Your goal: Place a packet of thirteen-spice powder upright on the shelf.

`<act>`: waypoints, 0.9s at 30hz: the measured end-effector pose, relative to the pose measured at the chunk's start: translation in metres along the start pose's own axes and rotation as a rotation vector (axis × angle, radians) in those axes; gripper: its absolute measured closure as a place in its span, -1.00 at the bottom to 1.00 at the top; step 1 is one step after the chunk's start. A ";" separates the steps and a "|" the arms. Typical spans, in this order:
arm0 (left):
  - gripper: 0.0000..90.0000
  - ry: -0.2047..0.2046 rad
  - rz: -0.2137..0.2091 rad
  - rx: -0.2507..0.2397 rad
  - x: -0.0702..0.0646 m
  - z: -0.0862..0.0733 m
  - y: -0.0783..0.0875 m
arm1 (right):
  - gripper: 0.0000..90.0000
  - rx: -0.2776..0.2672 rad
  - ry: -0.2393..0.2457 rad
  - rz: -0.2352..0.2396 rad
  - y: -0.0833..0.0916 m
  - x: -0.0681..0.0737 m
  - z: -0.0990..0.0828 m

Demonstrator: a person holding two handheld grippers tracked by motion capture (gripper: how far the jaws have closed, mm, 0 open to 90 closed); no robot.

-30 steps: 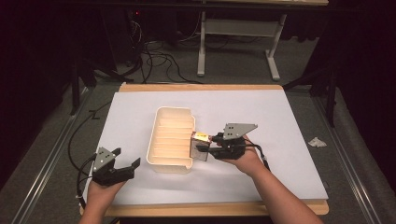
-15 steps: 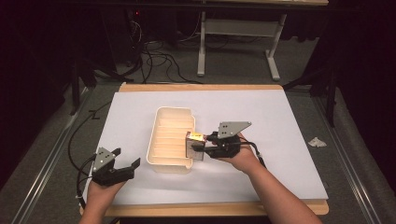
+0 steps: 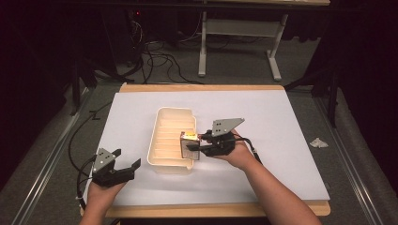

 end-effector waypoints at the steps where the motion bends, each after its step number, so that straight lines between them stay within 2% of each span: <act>1: -0.65 0.000 0.000 0.000 0.000 0.000 0.000 | 0.51 0.000 0.000 0.000 0.000 0.000 0.000; 16: -0.65 0.001 -0.001 0.003 0.001 0.000 0.000 | 0.51 0.012 0.023 0.033 -0.020 -0.002 0.007; 27: -0.66 0.004 -0.004 0.003 0.001 0.000 0.001 | 0.51 0.037 0.027 0.037 -0.033 -0.002 0.003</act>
Point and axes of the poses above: each handheld gripper's, and its own axes: y roughly backward along the jaws, z roughly out of its top, x roughly to its left, the point moved 3 cm from there along -y, roughly forward along the jaws, and after that the axes turned 2 degrees about -x, right-handed, at the moved point
